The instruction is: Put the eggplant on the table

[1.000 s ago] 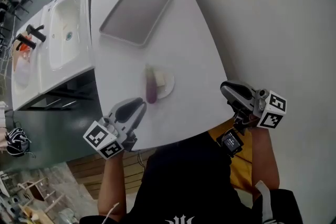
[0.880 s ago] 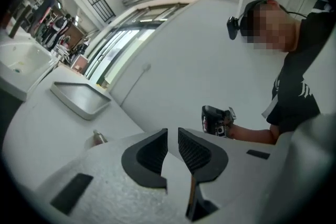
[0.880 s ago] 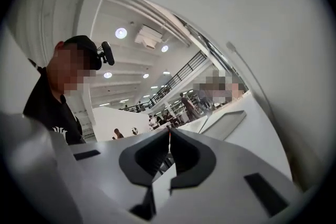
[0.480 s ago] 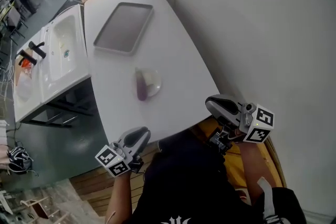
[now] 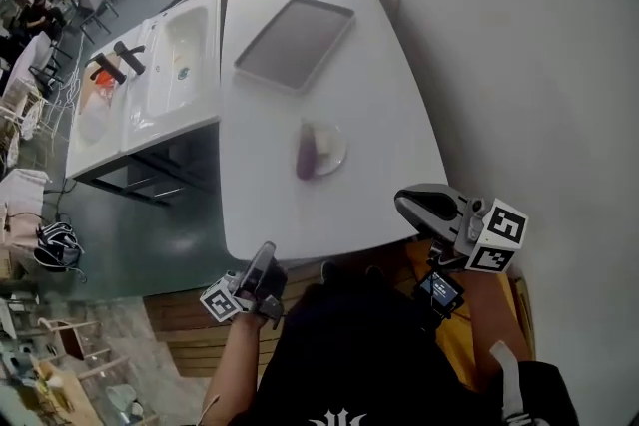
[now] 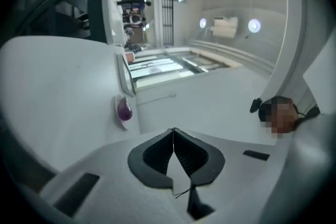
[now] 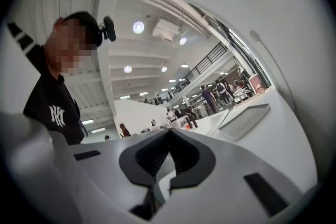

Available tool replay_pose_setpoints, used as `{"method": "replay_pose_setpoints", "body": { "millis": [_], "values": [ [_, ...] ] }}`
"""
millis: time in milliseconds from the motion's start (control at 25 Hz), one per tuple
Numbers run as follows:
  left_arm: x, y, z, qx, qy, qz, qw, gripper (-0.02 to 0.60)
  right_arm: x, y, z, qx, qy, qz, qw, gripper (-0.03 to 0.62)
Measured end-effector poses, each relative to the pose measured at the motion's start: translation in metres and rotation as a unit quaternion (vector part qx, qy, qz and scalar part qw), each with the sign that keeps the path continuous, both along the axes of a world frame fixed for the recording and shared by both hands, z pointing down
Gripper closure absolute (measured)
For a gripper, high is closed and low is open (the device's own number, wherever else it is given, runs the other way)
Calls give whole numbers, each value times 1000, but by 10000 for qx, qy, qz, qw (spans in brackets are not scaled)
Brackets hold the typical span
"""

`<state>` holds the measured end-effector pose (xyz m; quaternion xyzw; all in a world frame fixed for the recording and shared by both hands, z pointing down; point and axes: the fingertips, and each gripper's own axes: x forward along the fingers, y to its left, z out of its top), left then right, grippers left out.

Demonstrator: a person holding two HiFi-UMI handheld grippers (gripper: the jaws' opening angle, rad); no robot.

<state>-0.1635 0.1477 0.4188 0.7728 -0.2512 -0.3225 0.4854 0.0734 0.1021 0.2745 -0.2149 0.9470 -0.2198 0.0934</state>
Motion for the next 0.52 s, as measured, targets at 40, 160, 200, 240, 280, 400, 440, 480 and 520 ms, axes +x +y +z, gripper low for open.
{"method": "replay_pose_setpoints", "body": {
  "millis": [40, 160, 200, 240, 280, 400, 440, 480, 520],
  "values": [
    [-2, 7, 4, -7, 215, -214, 9995, 574, 10, 1, -5, -27, -304, -31, 9995, 589],
    [10, 29, 15, -50, 369, -577, 9976, 574, 52, 7, -7, -240, -1116, 70, 9934, 589],
    [19, 36, 14, -58, 345, -599, 9976, 574, 66, 9, -6, -355, -1369, 115, 9899, 589],
    [30, 43, 11, -31, 287, -536, 9981, 574, 77, 13, -6, -457, -1618, 124, 9857, 589],
    [44, 51, 6, 24, 185, -391, 9991, 574, 86, 17, -8, -508, -1828, 86, 9818, 589],
    [83, 69, 12, 156, -173, 205, 9995, 574, 98, 26, -15, -312, -1991, -207, 9793, 589],
    [93, 75, 20, 136, -247, 356, 9990, 574, 98, 27, -13, -214, -1932, -319, 9804, 589],
    [102, 81, 29, 89, -309, 476, 9983, 575, 96, 28, -11, -122, -1861, -429, 9815, 589],
    [110, 88, 39, 33, -362, 582, 9976, 575, 95, 29, -8, -34, -1787, -538, 9824, 589]
  ]
}}
